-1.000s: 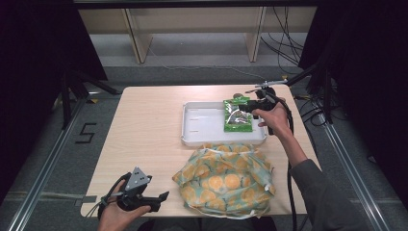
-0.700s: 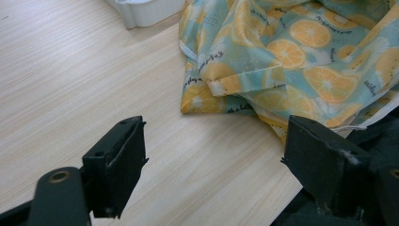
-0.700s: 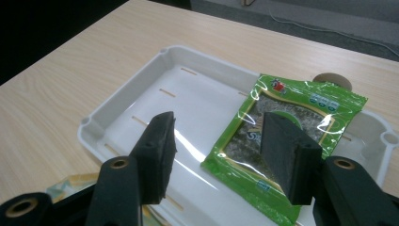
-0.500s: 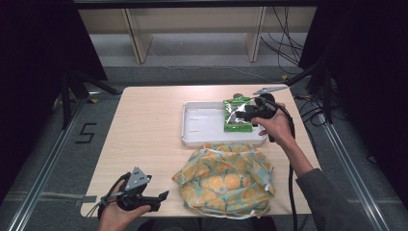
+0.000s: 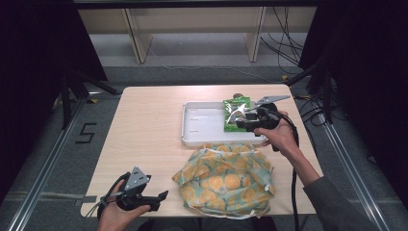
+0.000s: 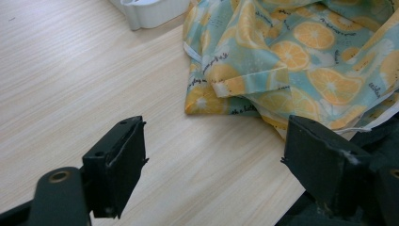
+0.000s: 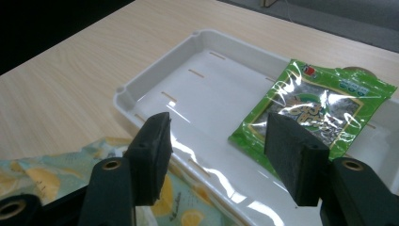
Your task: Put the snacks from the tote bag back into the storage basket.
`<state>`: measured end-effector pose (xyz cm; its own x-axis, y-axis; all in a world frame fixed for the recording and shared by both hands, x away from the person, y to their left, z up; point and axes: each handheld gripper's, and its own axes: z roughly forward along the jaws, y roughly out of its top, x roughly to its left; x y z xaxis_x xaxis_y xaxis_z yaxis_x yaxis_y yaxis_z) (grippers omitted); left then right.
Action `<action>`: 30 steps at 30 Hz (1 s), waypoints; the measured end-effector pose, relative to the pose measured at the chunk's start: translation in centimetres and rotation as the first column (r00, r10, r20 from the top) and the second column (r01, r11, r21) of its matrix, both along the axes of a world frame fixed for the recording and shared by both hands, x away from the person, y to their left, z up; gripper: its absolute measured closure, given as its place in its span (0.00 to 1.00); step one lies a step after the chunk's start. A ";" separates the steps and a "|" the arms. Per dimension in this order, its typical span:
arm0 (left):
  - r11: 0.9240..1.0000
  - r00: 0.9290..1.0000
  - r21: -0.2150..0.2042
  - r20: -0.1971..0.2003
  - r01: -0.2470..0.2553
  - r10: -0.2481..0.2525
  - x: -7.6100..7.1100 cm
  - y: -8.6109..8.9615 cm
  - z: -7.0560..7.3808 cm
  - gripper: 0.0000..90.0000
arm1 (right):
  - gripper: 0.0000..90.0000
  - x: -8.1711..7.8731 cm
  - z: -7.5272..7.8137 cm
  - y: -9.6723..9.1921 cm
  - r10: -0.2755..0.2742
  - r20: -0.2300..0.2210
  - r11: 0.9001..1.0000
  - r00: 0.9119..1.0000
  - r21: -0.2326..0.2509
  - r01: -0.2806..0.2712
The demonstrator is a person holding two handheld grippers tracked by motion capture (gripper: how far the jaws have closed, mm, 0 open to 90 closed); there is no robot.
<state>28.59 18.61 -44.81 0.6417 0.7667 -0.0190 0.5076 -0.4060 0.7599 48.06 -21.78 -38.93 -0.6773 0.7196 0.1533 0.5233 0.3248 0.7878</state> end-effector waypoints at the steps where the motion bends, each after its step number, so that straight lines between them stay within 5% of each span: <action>1: 1.000 1.000 -0.002 0.000 0.000 0.000 0.0 0.0 0.0 0.23 | 0.47 -0.3 -0.1 -0.1 0.004 0.003 1.000 1.000 0.009 -0.004; 10: 1.000 1.000 -0.006 -0.008 -0.014 0.014 0.0 0.0 0.0 0.23 | 0.46 -2.4 -0.5 -1.3 -0.005 -0.002 1.000 1.000 0.003 0.005; 15: 1.000 1.000 -0.001 -0.008 -0.014 0.014 0.0 0.0 0.0 0.23 | 0.45 -3.3 -1.1 -2.0 0.008 0.035 1.000 0.999 -0.019 -0.008; 16: 1.000 1.000 -0.002 -0.009 -0.015 0.015 0.0 0.0 0.0 0.23 | 0.45 -3.7 -1.1 -2.1 -0.007 0.007 1.000 1.000 -0.006 0.007; 18: 1.000 1.000 -0.003 -0.008 -0.017 0.017 0.0 0.0 0.0 0.23 | 0.45 -4.1 -1.4 -2.5 0.001 0.033 1.000 0.999 -0.014 -0.001; 30: 1.000 1.000 0.001 -0.002 -0.009 0.010 0.0 0.0 0.0 0.23 | 0.44 -6.6 -2.3 -3.9 0.003 -0.013 1.000 1.000 0.011 -0.003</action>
